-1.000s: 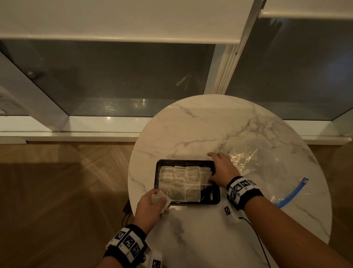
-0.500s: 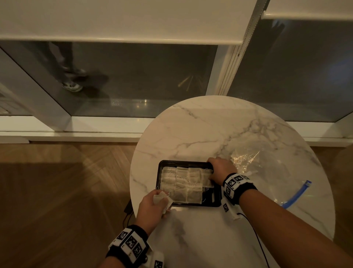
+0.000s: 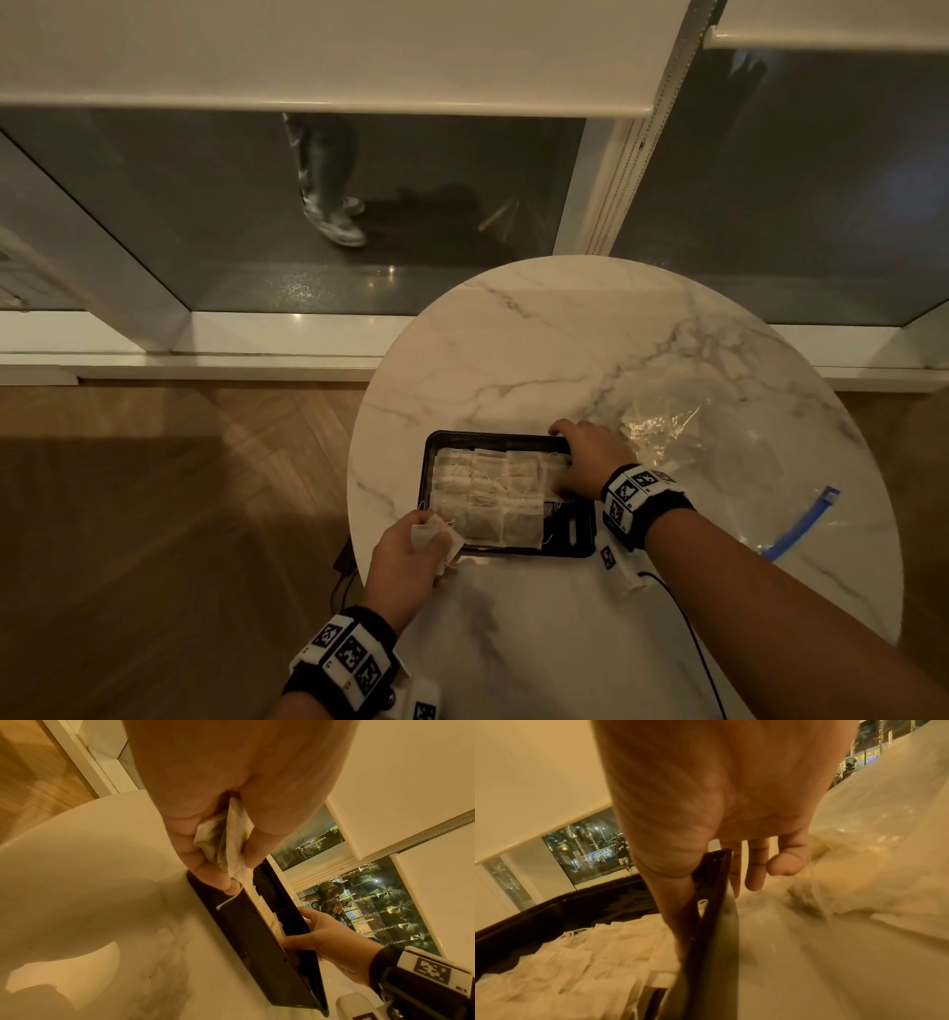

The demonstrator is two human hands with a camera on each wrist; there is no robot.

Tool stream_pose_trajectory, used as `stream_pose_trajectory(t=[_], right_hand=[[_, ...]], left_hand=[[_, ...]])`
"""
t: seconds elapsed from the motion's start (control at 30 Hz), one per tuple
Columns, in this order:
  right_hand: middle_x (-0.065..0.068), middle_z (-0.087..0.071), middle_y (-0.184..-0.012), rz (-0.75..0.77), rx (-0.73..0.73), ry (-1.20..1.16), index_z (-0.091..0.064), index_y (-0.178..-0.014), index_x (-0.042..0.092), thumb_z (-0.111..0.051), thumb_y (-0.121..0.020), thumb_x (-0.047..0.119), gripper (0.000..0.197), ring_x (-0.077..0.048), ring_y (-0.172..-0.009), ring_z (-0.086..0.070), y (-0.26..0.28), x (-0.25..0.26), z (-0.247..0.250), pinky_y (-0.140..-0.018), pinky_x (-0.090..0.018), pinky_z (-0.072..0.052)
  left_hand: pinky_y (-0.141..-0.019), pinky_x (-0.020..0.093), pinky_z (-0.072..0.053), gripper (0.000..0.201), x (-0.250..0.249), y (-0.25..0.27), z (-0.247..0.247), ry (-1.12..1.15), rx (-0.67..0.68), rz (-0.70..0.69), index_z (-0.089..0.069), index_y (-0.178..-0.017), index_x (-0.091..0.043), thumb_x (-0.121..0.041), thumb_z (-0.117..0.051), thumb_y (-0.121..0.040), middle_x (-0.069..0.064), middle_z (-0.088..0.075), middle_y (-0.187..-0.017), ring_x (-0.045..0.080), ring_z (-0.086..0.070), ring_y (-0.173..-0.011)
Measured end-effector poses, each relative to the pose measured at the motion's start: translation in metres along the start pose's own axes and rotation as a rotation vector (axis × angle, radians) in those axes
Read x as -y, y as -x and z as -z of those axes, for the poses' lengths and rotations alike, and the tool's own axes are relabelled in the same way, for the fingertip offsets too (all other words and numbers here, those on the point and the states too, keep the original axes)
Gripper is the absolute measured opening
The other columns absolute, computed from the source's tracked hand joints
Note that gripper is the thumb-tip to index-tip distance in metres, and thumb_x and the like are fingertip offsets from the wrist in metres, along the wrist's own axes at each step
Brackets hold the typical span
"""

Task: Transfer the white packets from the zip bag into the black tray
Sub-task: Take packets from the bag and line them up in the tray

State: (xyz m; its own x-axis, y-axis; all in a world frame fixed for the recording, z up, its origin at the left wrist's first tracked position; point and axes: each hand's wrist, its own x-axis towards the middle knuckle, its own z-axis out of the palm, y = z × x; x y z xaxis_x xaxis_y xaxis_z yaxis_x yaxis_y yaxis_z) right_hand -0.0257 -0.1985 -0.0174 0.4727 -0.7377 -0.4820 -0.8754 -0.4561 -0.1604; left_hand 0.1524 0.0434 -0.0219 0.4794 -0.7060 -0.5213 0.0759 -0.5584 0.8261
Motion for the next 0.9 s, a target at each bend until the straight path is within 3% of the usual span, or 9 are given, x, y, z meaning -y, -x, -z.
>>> stream_pose_trajectory(t=[0.17, 0.37, 0.47, 0.6, 0.7, 0.8, 0.9], right_hand=[[-0.001, -0.054, -0.126, 0.028, 0.002, 0.047, -0.032, -0.141, 0.038, -0.08, -0.068, 0.037, 0.087, -0.026, -0.114, -0.053, 0.003, 0.0, -0.006, -0.086, -0.041, -0.054], [-0.002, -0.055, -0.126, 0.017, -0.042, 0.009, -0.034, -0.14, 0.036, -0.08, -0.07, 0.035, 0.084, -0.025, -0.115, -0.051, 0.008, 0.0, -0.005, -0.085, -0.04, -0.054], [-0.002, -0.052, -0.128, 0.004, -0.094, -0.057, -0.037, -0.139, 0.034, -0.08, -0.069, 0.039, 0.083, -0.026, -0.119, -0.046, 0.017, 0.0, 0.0, -0.091, -0.04, -0.051], [-0.002, -0.052, -0.128, 0.003, -0.353, -0.23, -0.046, -0.137, 0.028, -0.069, -0.082, 0.04, 0.061, -0.024, -0.121, -0.04, 0.042, -0.001, 0.01, -0.095, -0.038, -0.047], [0.005, -0.058, -0.11, 0.033, -0.511, -0.463, -0.056, -0.124, 0.027, -0.067, -0.088, 0.034, 0.039, -0.017, -0.109, -0.048, 0.07, 0.0, 0.011, -0.091, -0.032, -0.047], [0.01, -0.062, -0.088, 0.091, -0.42, -0.712, -0.064, -0.105, 0.028, -0.068, -0.09, 0.028, 0.016, -0.005, -0.083, -0.057, 0.106, 0.014, 0.014, -0.073, -0.016, -0.049], [0.003, -0.067, -0.082, 0.154, -0.241, -0.917, -0.068, -0.095, 0.031, -0.072, -0.088, 0.031, 0.008, -0.007, -0.076, -0.061, 0.133, 0.033, 0.008, -0.07, -0.021, -0.054]], left_hand=[[-0.059, 0.03, -0.058, 0.011, -0.004, 0.001, -0.001, 0.007, 0.002, 0.008, -0.068, -0.104, -0.016, -0.014, -0.064, -0.095, 0.008, -0.07, -0.1, 0.026, -0.071, -0.085], [-0.06, 0.025, -0.056, 0.015, -0.005, 0.002, -0.001, 0.01, 0.008, 0.028, -0.067, -0.109, -0.017, -0.016, -0.064, -0.094, 0.009, -0.07, -0.104, 0.025, -0.07, -0.09], [-0.06, 0.022, -0.056, 0.015, -0.009, 0.004, 0.0, -0.016, 0.012, 0.032, -0.067, -0.108, -0.02, -0.019, -0.064, -0.094, 0.007, -0.07, -0.104, 0.023, -0.069, -0.092], [-0.063, 0.033, -0.061, 0.01, -0.025, 0.012, 0.0, 0.051, 0.015, 0.039, -0.068, -0.102, -0.016, -0.016, -0.064, -0.093, 0.013, -0.07, -0.099, 0.024, -0.071, -0.084], [-0.06, 0.034, -0.057, 0.011, -0.046, 0.02, -0.002, 0.194, 0.049, 0.043, -0.067, -0.104, -0.009, -0.011, -0.064, -0.095, 0.021, -0.07, -0.096, 0.022, -0.069, -0.072], [-0.056, 0.032, -0.055, 0.018, -0.063, 0.025, -0.006, 0.333, 0.099, 0.07, -0.064, -0.111, -0.01, -0.009, -0.067, -0.093, 0.021, -0.07, -0.097, 0.025, -0.066, -0.071], [-0.054, 0.03, -0.055, 0.022, -0.078, 0.029, -0.017, 0.4, 0.148, 0.103, -0.064, -0.112, -0.013, -0.009, -0.07, -0.091, 0.013, -0.071, -0.093, 0.022, -0.067, -0.073]])
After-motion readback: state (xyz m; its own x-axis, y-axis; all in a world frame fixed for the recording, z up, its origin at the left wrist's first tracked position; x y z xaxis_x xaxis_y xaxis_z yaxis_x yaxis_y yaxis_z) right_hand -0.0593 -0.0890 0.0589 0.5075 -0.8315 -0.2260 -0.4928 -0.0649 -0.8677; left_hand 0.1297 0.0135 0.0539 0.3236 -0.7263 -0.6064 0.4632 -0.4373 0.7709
